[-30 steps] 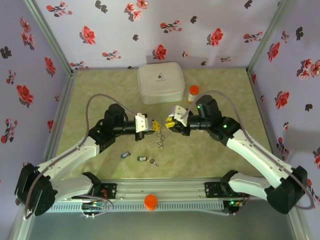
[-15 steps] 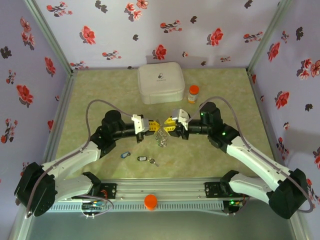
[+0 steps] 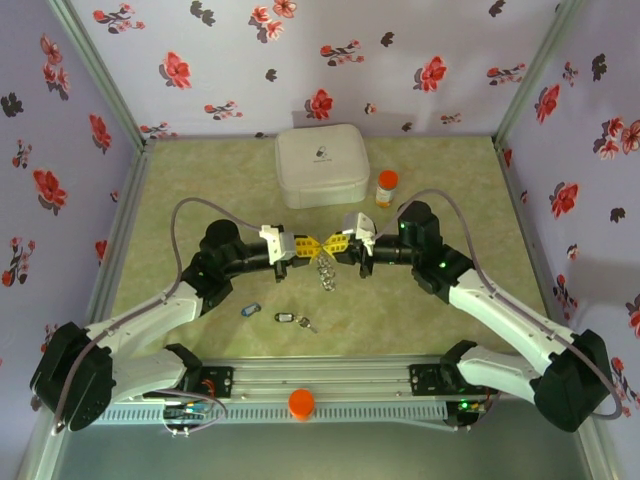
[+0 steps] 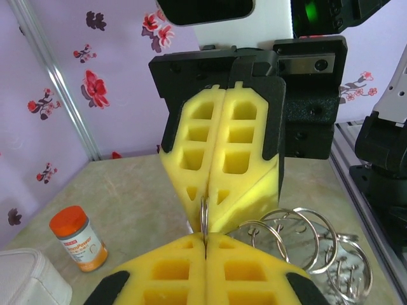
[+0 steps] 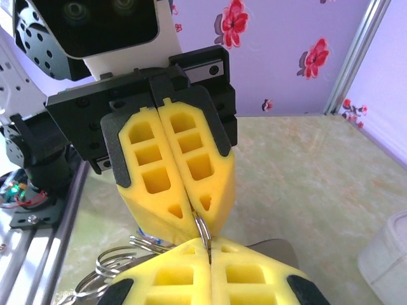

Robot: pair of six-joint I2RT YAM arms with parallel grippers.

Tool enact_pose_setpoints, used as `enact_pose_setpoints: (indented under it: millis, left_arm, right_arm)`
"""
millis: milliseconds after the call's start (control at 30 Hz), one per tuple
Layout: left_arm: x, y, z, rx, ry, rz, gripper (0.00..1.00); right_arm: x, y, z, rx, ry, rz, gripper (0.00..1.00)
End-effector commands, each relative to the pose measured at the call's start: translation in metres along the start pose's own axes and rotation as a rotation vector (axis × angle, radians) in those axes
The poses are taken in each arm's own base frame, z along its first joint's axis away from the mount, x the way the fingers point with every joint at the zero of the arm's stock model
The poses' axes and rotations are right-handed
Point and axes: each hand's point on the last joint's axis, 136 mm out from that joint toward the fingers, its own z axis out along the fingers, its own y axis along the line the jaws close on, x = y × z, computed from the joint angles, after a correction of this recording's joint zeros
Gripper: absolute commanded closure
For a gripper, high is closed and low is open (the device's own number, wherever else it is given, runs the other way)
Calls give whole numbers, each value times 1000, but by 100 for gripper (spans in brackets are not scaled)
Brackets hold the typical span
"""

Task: Put the keys on the keyring

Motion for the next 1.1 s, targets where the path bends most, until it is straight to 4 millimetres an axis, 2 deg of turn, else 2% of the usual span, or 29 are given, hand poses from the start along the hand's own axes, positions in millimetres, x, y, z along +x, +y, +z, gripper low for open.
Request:
enact_pose_setpoints:
  millis: [0, 33, 100, 267, 400, 633, 767, 867, 1000, 1067]
  left_arm:
    - [-12, -1, 0, 8, -36, 34, 80]
    - [-7, 0, -1, -1, -6, 33, 75]
    - [4, 0, -3, 0, 76, 43, 73]
    - [30, -9, -8, 66, 286, 62, 76]
    - [26, -10, -9, 69, 279, 83, 77]
    - [10, -11, -2, 79, 209, 81, 80]
    - [9, -13, 3, 96, 192, 76, 82]
    - [11, -12, 5, 98, 195, 79, 86]
    - [9, -12, 6, 102, 194, 88, 100]
    - [9, -13, 5, 100, 193, 95, 100]
  right_arm:
    - [-8, 0, 1, -12, -10, -5, 100]
    - [-9, -1, -1, -5, 6, -11, 100]
    - [-7, -2, -2, 5, 63, -26, 100]
    - [8, 6, -7, -25, 272, -70, 100]
    - [13, 7, -7, -36, 371, -104, 100]
    - [10, 7, 2, -50, 421, -136, 100]
    - [11, 8, 5, -57, 438, -143, 100]
    - [9, 10, 6, -64, 435, -146, 100]
    - [7, 10, 6, -58, 427, -146, 100]
    - [2, 9, 5, -38, 393, -133, 85]
